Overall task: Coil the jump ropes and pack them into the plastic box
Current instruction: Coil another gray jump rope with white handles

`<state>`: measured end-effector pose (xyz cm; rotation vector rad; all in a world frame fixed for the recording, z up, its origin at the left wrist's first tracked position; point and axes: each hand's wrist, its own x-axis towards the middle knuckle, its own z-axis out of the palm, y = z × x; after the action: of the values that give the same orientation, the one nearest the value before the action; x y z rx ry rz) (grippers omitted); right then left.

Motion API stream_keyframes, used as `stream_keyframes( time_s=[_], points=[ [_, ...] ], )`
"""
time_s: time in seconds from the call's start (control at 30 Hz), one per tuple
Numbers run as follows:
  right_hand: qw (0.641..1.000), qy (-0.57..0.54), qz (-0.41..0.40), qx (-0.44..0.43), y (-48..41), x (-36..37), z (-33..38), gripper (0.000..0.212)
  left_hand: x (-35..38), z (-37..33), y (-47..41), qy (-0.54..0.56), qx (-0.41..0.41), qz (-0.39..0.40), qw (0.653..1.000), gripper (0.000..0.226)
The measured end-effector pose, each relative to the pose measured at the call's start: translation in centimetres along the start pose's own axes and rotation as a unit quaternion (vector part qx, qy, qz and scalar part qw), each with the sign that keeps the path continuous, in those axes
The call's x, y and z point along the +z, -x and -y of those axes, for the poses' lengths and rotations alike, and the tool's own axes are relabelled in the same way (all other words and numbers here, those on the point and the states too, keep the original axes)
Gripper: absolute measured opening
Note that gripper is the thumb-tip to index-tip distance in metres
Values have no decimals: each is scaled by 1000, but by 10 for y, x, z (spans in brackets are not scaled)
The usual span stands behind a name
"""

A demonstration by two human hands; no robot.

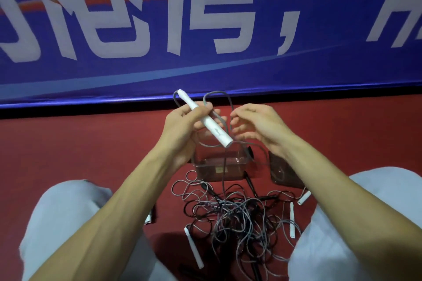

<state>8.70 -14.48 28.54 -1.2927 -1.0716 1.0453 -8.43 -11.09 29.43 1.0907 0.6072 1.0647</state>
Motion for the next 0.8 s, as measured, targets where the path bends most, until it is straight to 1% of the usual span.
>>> stream_keyframes(
  time_s=[0.07,0.13,0.2,0.23,0.27,0.33,0.37,0.43,0.5,0.57,0.6,0.63,0.7,0.77,0.8],
  points=[
    [996,75,46,-16,1,6,-4,18,-2,-6,-2,62,0,-13,998,7],
    [985,128,114,-23,2,10,-8,24,-6,-12,-4,133,2,-34,991,5],
    [975,129,183,-17,5,13,-12,25,-12,-15,-6,203,1,-52,978,5],
    [972,121,200,-21,6,15,-14,23,-14,-15,-6,230,-2,-61,971,6],
    [972,124,199,-34,6,17,-16,19,-17,-14,-7,251,-5,-70,965,6],
    [974,151,152,-68,3,20,-21,11,-20,-11,-10,268,-12,-91,959,6],
    [976,159,127,-77,1,22,-22,11,-22,-9,-12,259,-15,-102,960,6],
    [982,149,89,-78,-2,24,-24,15,-24,-6,-14,203,-16,-116,972,4],
    [986,126,61,-86,-3,23,-23,16,-26,-4,-15,131,-12,-114,985,4],
    [988,103,29,-110,-3,20,-19,16,-27,0,-16,40,-18,-106,993,13],
    [988,90,17,-124,-3,18,-16,17,-28,5,-18,-30,-19,-108,993,19],
    [988,76,8,-137,-2,15,-12,18,-29,11,-19,-116,-13,-111,987,22],
    [985,51,2,-164,0,10,-4,20,-30,23,-21,-267,20,-101,958,20],
    [981,30,-2,-193,3,6,4,19,-27,32,-21,-353,31,-55,934,19],
    [979,13,-7,-204,4,4,7,17,-24,36,-20,-370,26,-23,928,19]
  ],
)
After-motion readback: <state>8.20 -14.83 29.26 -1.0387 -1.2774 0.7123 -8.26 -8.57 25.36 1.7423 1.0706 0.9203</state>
